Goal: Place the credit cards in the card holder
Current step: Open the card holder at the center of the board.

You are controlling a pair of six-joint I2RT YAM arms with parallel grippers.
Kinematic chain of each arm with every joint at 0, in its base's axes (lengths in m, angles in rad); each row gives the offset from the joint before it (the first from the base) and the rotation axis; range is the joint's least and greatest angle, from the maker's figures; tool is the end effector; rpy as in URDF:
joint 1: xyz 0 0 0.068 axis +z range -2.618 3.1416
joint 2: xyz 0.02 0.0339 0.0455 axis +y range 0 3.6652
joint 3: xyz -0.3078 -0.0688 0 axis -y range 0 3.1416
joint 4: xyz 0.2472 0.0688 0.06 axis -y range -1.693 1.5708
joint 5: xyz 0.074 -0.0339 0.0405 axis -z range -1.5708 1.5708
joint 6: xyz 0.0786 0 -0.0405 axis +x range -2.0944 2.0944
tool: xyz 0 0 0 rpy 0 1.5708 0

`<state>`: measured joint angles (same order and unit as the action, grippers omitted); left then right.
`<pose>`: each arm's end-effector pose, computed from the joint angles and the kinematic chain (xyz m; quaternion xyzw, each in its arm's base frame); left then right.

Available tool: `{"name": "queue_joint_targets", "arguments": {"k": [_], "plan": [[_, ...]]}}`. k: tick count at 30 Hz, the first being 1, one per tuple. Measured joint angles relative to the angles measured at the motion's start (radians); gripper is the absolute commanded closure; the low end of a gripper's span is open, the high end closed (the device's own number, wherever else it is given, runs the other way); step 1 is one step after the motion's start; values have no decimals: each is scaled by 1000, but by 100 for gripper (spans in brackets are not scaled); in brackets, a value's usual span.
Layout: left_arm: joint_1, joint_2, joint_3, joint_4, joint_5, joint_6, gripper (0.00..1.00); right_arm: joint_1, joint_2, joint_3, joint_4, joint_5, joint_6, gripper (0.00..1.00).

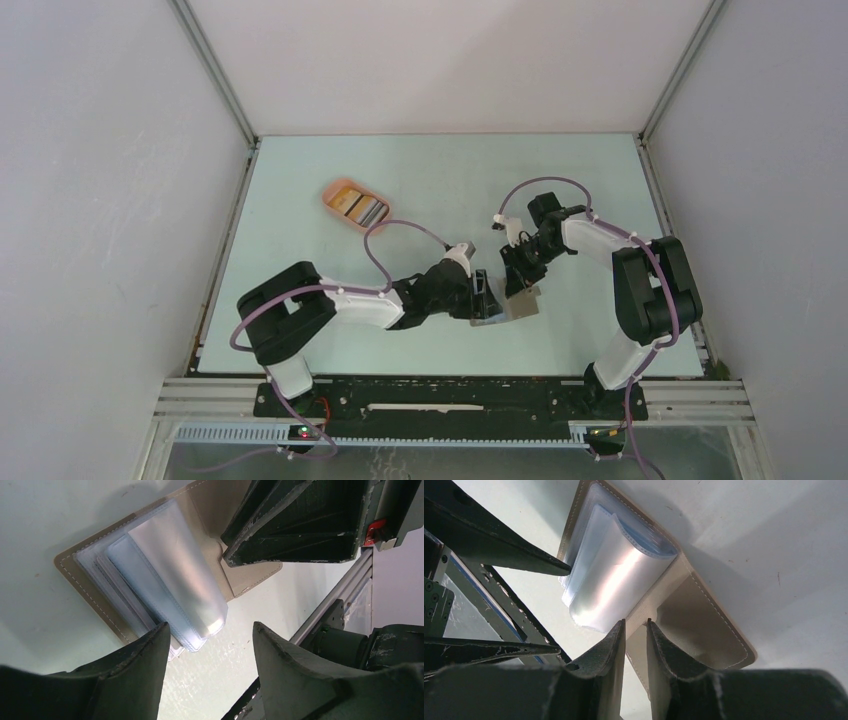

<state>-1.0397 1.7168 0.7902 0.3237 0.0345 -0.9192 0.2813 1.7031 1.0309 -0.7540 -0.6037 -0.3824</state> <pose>0.1936 -0.3350 0.1699 0.0613 0.8829 -0.3947 0.2467 0.2868 0.1293 0.1744 -0.3306 0.8933 0.2926 0.0839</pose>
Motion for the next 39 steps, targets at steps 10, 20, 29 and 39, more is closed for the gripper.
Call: {"name": "queue_joint_targets", "arguments": {"k": [10, 20, 29, 39], "plan": [[11, 26, 0, 75, 31, -28, 33, 0, 0, 0, -8, -5, -2, 70], [13, 30, -2, 191, 55, -62, 33, -1, 0, 0, -13, -8, -5, 70], [18, 61, -2, 259, 76, -77, 33, -44, -30, 0, -16, -35, -5, 67], [33, 95, 0, 314, 87, -76, 33, -126, -138, 1, -21, -80, -10, 66]]}}
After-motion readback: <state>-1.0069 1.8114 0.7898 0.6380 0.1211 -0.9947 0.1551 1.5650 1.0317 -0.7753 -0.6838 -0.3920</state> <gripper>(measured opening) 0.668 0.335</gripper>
